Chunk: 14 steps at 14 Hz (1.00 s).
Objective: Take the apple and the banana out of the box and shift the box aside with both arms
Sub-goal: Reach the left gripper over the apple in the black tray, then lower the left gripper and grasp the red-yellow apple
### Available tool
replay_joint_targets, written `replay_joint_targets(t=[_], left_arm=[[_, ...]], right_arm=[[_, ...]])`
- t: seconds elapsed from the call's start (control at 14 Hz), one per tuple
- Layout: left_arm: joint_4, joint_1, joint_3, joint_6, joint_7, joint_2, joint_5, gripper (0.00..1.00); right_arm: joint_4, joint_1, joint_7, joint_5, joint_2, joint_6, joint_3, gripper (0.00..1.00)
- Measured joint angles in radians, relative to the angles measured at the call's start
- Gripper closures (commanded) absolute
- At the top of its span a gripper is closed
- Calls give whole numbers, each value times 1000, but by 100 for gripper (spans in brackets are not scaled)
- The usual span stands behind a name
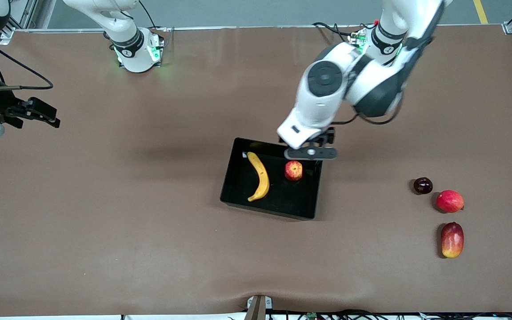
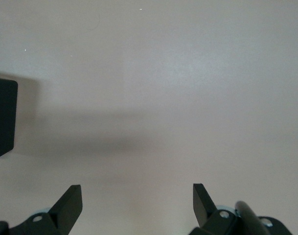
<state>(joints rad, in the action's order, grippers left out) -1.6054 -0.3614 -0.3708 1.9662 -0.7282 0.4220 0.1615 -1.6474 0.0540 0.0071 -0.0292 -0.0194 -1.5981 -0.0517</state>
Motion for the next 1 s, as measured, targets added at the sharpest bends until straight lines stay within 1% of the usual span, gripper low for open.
replay_joint_targets(t=[0.21,0.43,0.64,1.0], left_arm=[[11,-51,2,63,-18,82,35,0],[64,-87,10,80,-36,162,93,0],[96,-82,18,89,-36,216,149,0],[103,-74,69,126,-36,291,156,0]], right_arm=[[0,0,0,0,0,-1,0,0],[0,0,0,0,0,-3,0,0],[0,0,0,0,0,-4,-1,0],[0,0,0,0,0,-3,-1,0]])
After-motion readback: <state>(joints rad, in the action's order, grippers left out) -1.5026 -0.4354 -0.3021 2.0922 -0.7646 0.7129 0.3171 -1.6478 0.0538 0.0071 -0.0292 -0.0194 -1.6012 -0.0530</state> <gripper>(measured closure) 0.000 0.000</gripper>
